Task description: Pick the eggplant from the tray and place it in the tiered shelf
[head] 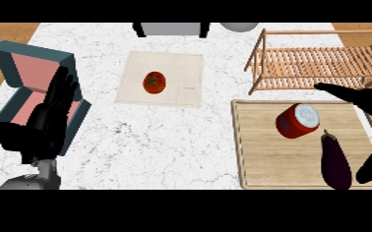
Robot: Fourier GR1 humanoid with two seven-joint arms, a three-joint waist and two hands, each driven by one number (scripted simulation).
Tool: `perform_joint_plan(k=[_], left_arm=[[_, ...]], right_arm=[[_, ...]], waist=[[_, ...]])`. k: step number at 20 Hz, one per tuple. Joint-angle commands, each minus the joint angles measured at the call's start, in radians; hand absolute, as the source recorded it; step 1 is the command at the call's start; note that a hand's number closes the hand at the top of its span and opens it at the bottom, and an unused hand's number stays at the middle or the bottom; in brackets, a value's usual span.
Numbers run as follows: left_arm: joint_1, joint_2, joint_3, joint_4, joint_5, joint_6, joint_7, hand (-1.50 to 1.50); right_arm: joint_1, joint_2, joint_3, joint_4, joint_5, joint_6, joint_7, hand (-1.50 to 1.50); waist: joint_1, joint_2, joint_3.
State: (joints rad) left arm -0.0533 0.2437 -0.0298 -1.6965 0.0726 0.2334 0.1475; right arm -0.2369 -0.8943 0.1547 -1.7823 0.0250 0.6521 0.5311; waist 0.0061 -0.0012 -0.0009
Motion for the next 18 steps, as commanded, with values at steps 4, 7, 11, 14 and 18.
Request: perform_joint_plan(k=[4, 7, 11, 14, 18], left_arm=[[0.001, 0.023, 0.039, -0.046, 0.006, -0.008, 0.055, 0.0], [-0.065, 0.013, 0.057, 0.057, 0.02, -0.035, 0.005, 0.0], [-0.005, 0.011, 0.07, 0.001, 0.016, -0.058, 0.022, 0.0], [-0.075, -0.015, 0.068, 0.077, -0.009, -0.042, -0.007, 0.0], [-0.003, -0.061, 0.042, 0.044, -0.043, -0.035, -0.04, 0.0]], right_arm=[[0.019, 0.012, 0.103, -0.025, 0.248, 0.007, 0.036, -1.5], [0.061, 0.032, 0.161, -0.012, 0.33, 0.015, 0.072, -1.5], [0.112, 0.063, 0.09, 0.044, 0.425, -0.005, -0.038, -1.5], [0.09, 0.035, 0.035, 0.178, 0.465, -0.033, -0.193, -1.5], [0.146, 0.098, 0.036, 0.149, 0.538, -0.028, -0.186, -1.5]], waist=[[0.0, -0.001, 0.001], [-0.008, 0.002, 0.001], [-0.006, 0.0, 0.001], [-0.007, 0.003, 0.001], [-0.007, 0.001, 0.001]])
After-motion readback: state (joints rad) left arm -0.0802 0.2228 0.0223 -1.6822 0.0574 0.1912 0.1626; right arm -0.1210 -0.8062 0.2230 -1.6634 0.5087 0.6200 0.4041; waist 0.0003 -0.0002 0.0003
